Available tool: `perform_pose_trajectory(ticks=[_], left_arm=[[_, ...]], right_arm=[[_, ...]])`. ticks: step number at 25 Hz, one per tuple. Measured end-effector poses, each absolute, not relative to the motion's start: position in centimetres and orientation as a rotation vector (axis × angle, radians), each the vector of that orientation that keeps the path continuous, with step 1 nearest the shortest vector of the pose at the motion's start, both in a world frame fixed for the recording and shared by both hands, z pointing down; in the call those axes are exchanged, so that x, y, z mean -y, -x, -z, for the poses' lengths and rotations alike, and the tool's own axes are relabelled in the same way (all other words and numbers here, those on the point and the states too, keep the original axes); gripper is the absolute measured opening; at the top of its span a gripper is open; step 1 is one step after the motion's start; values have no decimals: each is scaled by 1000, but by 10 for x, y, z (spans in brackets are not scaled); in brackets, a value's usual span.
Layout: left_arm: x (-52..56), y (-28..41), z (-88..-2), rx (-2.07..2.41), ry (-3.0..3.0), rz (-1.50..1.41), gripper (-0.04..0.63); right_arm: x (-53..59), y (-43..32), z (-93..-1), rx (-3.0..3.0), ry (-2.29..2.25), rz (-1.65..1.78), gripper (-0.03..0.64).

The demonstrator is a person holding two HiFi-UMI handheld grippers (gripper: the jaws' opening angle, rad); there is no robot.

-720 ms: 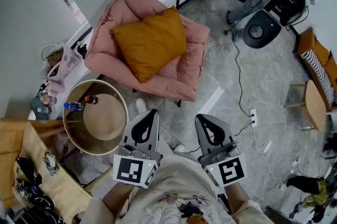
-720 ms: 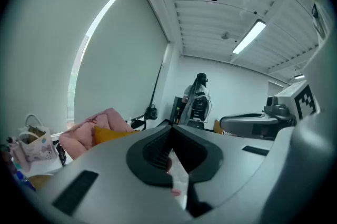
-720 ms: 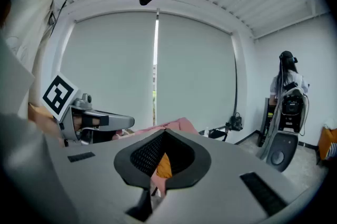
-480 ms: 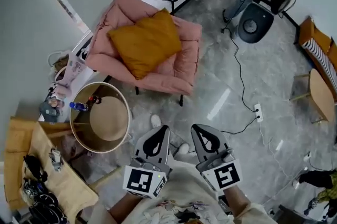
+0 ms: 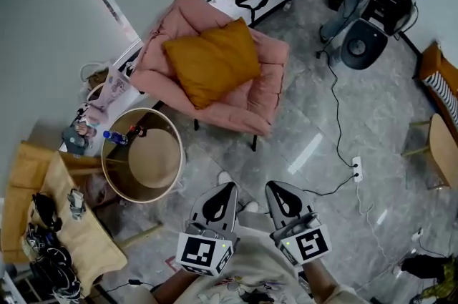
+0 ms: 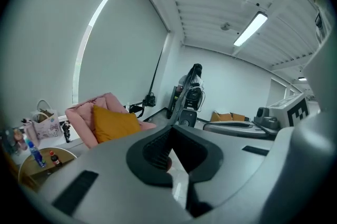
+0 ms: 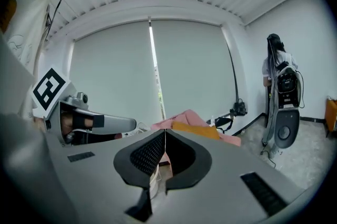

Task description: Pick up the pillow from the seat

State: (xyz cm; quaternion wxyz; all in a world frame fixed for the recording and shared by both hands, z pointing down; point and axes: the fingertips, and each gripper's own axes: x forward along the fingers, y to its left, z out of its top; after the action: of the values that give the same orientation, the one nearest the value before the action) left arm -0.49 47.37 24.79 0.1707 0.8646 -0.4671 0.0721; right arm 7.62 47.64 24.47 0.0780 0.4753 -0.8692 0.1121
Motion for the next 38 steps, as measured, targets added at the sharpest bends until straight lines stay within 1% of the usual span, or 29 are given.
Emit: perform_pose_trajectory(ticks=[6,12,19,27,34,38], left_arm=[[-437,17,-254,1367,-2431,-199,5],[-386,38,-250,1409,-2398,-150,5],[-335,62,-248,1404,-2381,-120,5],[-299,80,-262,1376,-2341,-96,5],[-286,86,-267,1379,-2300,-90,5],[-277,77,-265,1410,-2294,-99,5]], right_arm=[[-440,-79,-258,2594,-1409,-415,20],[-388,-63,-245,2620,-1381,-399,20],[-330,-40,-237,2622,-1402,-455,20],[-303,-38,-249,2549,-1451,-525,20],[-289,-40,-245,2551,-1447,-532,20],[-277,-48,-242,2583,-1416,-518,20]])
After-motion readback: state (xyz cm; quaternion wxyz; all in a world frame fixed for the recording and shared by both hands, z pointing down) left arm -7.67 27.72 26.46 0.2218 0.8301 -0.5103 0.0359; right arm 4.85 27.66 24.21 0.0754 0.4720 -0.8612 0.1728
